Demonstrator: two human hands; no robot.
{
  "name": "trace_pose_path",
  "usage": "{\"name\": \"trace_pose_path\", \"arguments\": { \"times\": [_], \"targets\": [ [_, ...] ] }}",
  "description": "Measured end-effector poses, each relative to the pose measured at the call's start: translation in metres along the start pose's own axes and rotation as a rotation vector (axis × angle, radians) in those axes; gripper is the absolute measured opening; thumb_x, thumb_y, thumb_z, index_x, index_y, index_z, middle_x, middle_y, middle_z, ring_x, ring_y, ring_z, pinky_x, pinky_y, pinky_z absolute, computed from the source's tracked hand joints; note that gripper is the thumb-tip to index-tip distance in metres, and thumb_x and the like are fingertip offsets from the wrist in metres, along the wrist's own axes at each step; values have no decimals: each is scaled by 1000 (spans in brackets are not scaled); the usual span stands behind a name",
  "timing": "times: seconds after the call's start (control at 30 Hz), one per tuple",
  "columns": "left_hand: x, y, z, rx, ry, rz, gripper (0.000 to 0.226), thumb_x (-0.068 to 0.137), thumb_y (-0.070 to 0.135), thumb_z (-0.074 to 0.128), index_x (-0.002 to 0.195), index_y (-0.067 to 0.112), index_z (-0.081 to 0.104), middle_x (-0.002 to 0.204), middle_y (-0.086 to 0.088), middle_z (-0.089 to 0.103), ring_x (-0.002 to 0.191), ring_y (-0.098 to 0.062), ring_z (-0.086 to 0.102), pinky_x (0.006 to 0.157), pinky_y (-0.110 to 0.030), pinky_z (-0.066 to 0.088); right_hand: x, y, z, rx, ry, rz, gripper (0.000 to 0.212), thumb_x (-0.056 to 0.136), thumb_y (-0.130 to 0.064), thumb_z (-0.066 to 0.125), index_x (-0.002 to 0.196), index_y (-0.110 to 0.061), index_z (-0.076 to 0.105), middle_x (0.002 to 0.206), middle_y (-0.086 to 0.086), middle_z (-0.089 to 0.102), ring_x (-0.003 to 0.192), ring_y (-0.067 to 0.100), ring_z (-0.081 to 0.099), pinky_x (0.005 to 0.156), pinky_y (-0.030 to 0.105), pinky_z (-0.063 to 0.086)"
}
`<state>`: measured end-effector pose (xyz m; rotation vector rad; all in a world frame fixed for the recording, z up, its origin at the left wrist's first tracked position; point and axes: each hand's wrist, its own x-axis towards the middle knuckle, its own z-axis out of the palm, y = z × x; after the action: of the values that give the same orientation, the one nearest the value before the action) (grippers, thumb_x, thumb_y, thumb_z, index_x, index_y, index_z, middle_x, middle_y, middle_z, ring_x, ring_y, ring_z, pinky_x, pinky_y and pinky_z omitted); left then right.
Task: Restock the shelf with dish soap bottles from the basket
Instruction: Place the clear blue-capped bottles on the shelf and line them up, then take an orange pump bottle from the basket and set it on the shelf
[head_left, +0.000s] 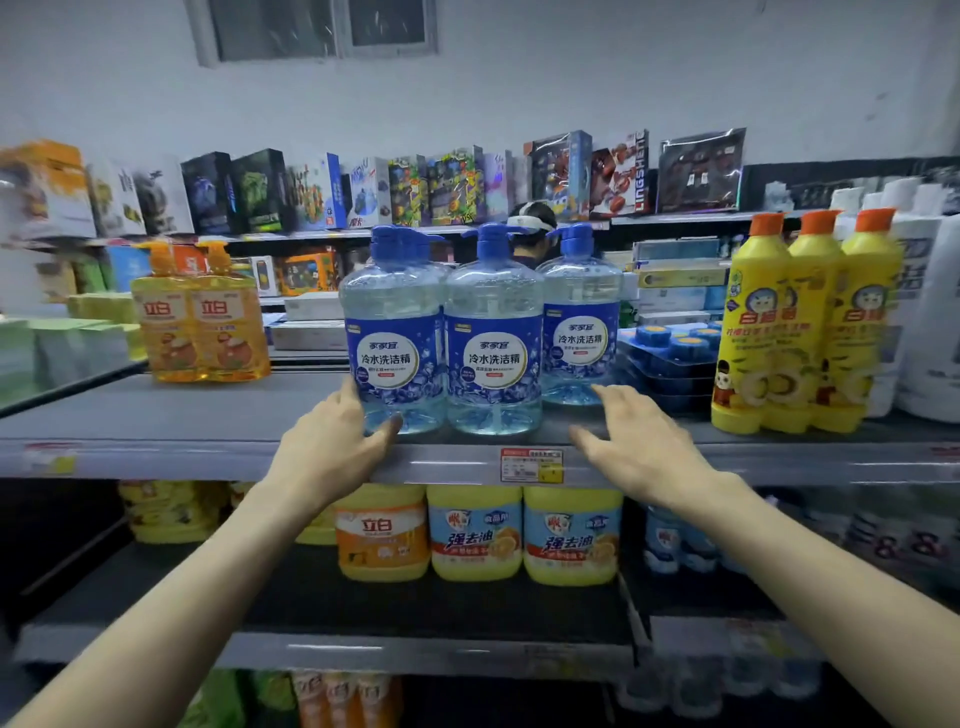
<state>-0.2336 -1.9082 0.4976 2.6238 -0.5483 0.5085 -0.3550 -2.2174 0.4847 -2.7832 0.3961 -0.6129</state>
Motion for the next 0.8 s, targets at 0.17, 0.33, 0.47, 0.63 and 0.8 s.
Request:
{"name": "trace_pose_path", "arguments": {
  "times": [0.17,0.33,0.47,0.63,0.8],
  "targets": [
    [-53,48,-3,113,47,70,70,102,53,55,159,16,41,148,-10,60,132,-30,59,103,-46,52,-49,11,-21,-26,1,-88,76,103,-59,51,163,-15,34,165,5,41,150,26,38,119,44,37],
    [-115,134,12,92,-99,157,59,100,57,55,149,24,53,139,-6,66,123,-27,64,95,-43,57,-120,57,-50,-128,-117,-113,65,102,-62,50,154,-23,47,153,0,52,140,25,47,109,43,43],
    [-171,212,46,104,-278,246,53,100,61,52,141,28,58,133,-7,68,121,-31,65,92,-42,56,-185,116,-71,-175,-262,-44,63,103,-68,44,149,-25,50,148,-1,55,135,25,52,104,45,50],
    [-242,305,106,121,-467,406,50,102,58,51,141,27,55,134,-6,66,122,-31,62,92,-42,55,-274,196,-78,-171,-334,80,65,102,-69,42,151,-27,50,149,-3,57,133,25,56,100,45,53],
    [-311,387,166,127,-655,552,52,102,57,50,143,25,55,134,-6,65,119,-31,65,89,-41,56,-365,274,-77,-133,-401,275,62,100,-69,45,147,-30,52,142,-5,61,127,25,60,94,43,52]
  ]
}}
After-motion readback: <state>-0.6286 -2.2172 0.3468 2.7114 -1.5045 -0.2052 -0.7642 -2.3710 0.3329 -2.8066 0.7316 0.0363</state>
